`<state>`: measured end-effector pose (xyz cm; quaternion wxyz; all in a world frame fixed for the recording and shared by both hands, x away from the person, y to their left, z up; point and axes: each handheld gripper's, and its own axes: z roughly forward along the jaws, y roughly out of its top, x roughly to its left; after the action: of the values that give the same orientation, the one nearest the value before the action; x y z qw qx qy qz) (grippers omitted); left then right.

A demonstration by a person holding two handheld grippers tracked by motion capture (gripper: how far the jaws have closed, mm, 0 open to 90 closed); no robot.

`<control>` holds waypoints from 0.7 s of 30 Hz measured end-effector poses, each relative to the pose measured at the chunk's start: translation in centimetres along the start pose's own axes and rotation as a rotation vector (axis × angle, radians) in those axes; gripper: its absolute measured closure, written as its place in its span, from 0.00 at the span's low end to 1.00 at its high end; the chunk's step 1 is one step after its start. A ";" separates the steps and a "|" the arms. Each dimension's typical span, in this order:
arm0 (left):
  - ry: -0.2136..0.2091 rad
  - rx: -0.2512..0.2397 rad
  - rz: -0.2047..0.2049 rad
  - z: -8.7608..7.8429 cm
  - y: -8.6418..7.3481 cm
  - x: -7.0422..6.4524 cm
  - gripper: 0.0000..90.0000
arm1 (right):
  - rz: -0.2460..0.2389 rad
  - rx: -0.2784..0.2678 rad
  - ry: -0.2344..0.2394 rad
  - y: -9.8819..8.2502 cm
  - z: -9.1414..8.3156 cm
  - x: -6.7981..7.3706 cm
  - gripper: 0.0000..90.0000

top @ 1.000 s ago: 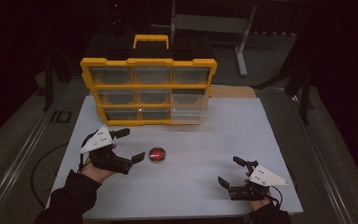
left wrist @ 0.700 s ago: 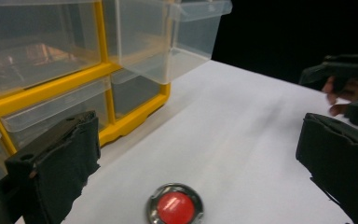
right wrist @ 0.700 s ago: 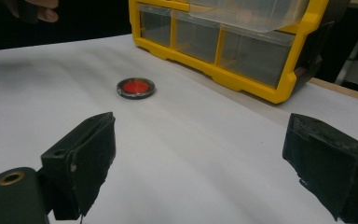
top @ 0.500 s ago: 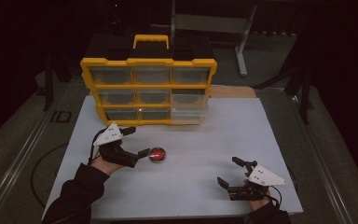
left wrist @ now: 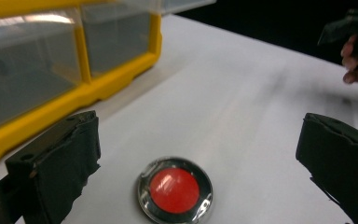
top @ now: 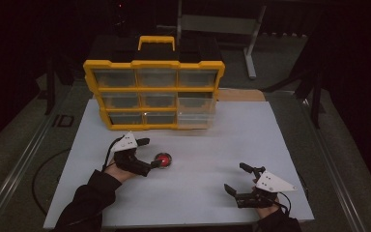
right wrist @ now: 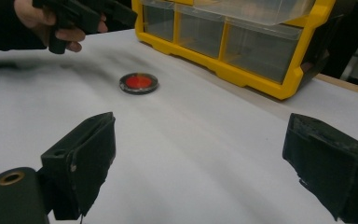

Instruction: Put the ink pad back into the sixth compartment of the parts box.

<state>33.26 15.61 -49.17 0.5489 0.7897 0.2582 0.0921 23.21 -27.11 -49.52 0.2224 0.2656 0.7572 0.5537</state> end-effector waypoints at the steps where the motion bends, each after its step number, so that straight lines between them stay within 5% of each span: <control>1: -0.004 0.021 0.003 0.5 -0.3 0.1 0.00 | 0.000 0.002 0.000 0.0 0.0 0.0 0.10; 13: 0.003 0.167 0.062 2.9 -1.1 -0.1 0.01 | 0.002 0.007 0.006 -0.1 0.1 0.0 0.11; 21: 0.012 0.241 0.068 4.1 -1.5 -0.3 0.02 | 0.001 0.008 0.004 -0.1 0.0 0.1 0.11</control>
<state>34.30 12.49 -52.03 0.4449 0.8577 0.2438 0.0838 23.19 -27.06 -49.61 0.2195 0.2658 0.7598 0.5513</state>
